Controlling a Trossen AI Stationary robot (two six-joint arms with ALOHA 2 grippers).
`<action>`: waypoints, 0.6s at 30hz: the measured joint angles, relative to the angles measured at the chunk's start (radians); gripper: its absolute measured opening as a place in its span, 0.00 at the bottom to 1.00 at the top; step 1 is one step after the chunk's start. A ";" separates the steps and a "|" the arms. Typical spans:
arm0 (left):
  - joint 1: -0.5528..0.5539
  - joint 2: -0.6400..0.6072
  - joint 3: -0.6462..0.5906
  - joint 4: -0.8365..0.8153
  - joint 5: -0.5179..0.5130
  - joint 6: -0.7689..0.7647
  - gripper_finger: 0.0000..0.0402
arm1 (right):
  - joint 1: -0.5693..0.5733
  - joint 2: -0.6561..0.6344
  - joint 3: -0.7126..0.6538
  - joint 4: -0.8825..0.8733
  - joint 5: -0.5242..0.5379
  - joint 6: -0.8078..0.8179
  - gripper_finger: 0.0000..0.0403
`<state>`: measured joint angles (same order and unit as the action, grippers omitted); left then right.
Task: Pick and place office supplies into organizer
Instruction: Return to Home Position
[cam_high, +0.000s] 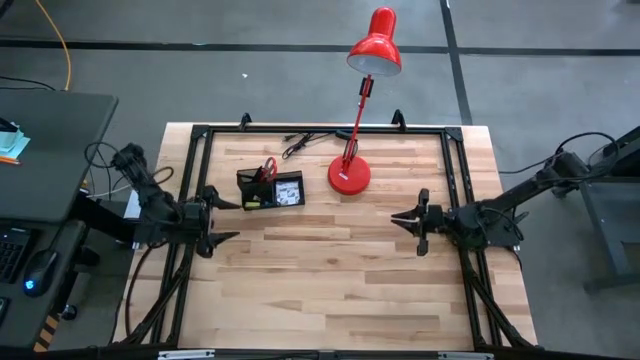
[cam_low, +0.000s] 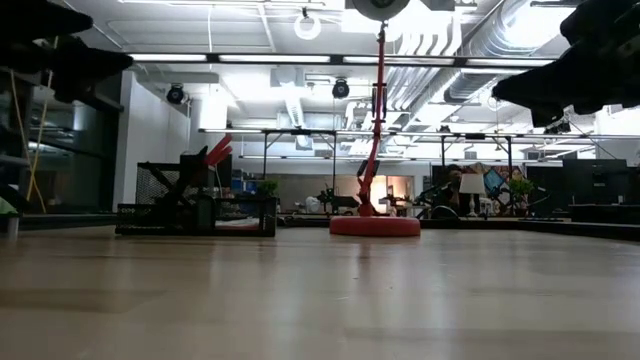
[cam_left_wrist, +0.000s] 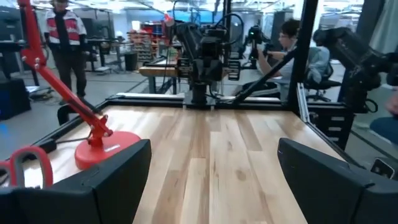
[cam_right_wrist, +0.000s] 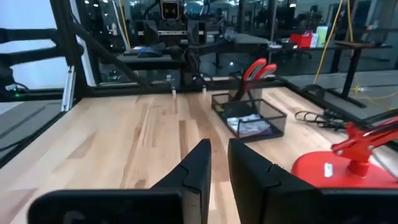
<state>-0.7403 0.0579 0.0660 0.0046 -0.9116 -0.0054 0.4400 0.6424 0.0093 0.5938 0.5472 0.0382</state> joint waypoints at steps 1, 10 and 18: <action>0.026 -0.015 0.017 -0.038 0.034 -0.002 0.84 | -0.002 -0.030 0.000 -0.026 0.001 -0.009 0.12; 0.196 -0.052 0.068 -0.215 0.231 -0.063 0.84 | -0.003 -0.350 0.000 -0.346 0.033 -0.013 0.13; 0.301 -0.052 0.068 -0.216 0.315 -0.091 0.84 | -0.003 -0.641 0.001 -0.513 0.054 -0.090 0.13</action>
<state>-0.4392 0.0063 0.1341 -0.2111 -0.5969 -0.0963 0.4366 0.0010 0.0100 0.0809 0.6017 -0.0513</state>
